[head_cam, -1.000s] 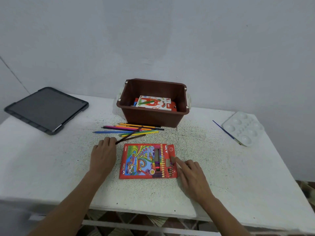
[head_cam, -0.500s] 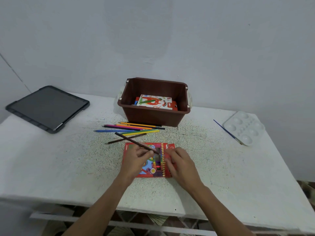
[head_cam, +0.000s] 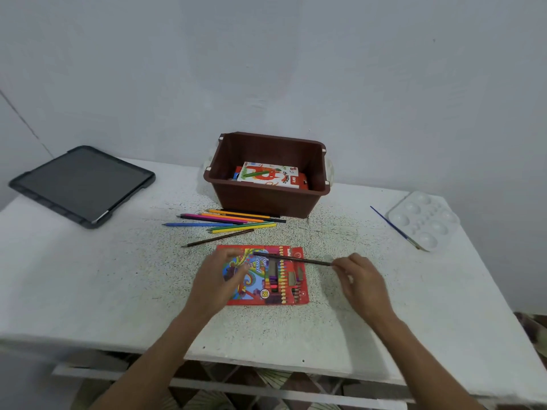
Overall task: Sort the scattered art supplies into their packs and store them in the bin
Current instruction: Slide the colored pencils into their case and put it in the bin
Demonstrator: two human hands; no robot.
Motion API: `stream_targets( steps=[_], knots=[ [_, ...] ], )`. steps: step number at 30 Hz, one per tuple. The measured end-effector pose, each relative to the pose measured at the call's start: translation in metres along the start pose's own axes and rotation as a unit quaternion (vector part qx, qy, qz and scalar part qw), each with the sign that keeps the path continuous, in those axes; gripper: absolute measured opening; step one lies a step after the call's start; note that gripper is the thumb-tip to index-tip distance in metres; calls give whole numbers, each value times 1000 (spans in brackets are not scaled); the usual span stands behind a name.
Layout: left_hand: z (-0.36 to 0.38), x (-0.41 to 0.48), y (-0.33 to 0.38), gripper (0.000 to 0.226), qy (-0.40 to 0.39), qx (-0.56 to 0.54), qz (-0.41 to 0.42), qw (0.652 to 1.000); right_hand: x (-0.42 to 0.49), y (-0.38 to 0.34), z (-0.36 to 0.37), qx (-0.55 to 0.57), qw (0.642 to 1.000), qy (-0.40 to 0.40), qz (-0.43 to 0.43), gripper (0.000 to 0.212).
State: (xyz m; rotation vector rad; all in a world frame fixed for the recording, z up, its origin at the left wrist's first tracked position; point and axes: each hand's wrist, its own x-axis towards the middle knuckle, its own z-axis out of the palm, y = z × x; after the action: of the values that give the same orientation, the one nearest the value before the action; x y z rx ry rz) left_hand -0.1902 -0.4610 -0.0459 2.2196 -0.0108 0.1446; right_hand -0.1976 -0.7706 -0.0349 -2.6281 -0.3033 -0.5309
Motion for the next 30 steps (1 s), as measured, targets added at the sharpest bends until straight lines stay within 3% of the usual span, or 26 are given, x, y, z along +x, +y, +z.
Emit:
stream_targets(
  steps=[2, 5, 8, 16, 23, 26, 30],
  knots=[
    [-5, -3, -25, 37, 15, 114, 67, 991, -2, 28, -17, -35, 999, 3, 33, 7],
    [-10, -7, -52, 56, 20, 197, 63, 978, -7, 62, -41, -87, 994, -5, 61, 8],
    [-11, -18, -61, 65, 12, 191, 23, 981, -8, 79, -56, -125, 990, -17, 57, 7],
    [-5, -31, -58, 81, -24, 220, 40, 974, -3, 65, -33, -143, 987, -67, -17, 5],
    [-3, -32, -61, 73, -34, 215, 52, 975, 2, 12, 18, -144, 977, -109, -113, 13],
    [-3, -33, -61, 71, -33, 217, 52, 974, 3, -4, 31, -149, 972, -100, -152, 4],
    [-2, -33, -62, 68, -32, 220, 58, 973, 1, -11, 40, -131, 975, -92, -156, 9]
  ],
)
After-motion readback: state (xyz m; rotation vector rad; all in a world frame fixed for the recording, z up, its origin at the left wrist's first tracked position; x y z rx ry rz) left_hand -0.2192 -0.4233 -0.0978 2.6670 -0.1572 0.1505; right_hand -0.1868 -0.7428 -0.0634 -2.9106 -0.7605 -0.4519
